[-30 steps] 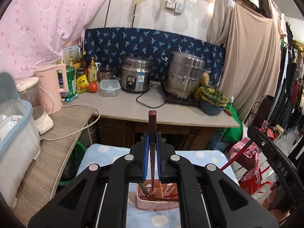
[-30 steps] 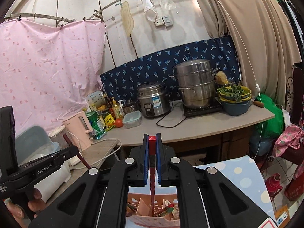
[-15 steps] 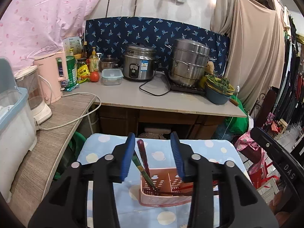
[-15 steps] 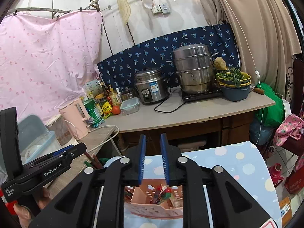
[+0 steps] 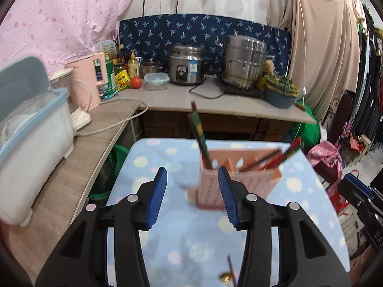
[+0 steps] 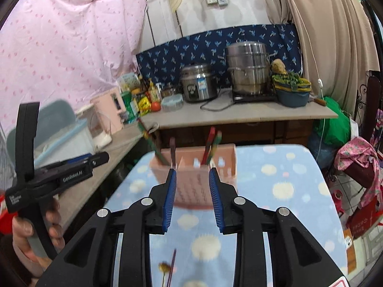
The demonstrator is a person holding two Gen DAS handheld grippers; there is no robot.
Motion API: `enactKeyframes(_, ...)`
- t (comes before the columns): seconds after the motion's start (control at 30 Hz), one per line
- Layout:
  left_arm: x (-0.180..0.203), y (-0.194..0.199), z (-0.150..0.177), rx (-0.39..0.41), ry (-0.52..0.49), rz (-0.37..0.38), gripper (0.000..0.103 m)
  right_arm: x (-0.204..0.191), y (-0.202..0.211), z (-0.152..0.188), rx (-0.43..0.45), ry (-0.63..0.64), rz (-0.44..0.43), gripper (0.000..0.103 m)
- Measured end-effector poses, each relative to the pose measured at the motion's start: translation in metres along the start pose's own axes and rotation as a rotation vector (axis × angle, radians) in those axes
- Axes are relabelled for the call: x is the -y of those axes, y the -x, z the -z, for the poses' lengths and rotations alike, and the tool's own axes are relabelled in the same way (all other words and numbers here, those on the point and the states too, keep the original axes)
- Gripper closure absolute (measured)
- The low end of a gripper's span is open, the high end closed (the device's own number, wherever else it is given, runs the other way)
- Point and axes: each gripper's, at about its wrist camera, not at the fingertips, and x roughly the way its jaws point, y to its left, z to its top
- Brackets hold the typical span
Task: Organize utensils
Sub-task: 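Move both open tools down toward the gold spoon and last dark red chopstick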
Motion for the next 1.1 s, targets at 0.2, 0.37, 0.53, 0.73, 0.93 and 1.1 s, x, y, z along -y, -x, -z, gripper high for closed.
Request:
enactKeyframes(0.2, -0.005, 0.013, 0.057, -0.084, -0.002, -0.005, 0.061, -0.012, 0.019, 0.063, -0.1, 0.017, 0.013, 0.075)
enactKeyframes(0.37, -0.002, 0.018, 0.096, -0.148, -0.019, -0.014, 0.061, -0.013, 0.026, 0.101, -0.173, -0.004, 0.014, 0.075)
enactKeyframes(0.53, 0.002, 0.022, 0.12, -0.192, -0.028, -0.014, 0.061, -0.014, 0.032, 0.128, -0.218, -0.019, 0.017, 0.075)
enactKeyframes(0.73, 0.008, 0.026, 0.143, -0.226, -0.031, -0.011, 0.061, -0.016, 0.034, 0.149, -0.264, -0.031, 0.015, 0.075)
enactKeyframes(0.93, 0.008, 0.028, 0.161, -0.261, -0.03, -0.011, 0.061, -0.02, 0.035, 0.167, -0.304, -0.042, 0.007, 0.075)
enactKeyframes(1.1, 0.007, 0.031, 0.174, -0.287, -0.031, -0.013, 0.061, -0.023, 0.036, 0.184, -0.339, -0.041, 0.005, 0.075)
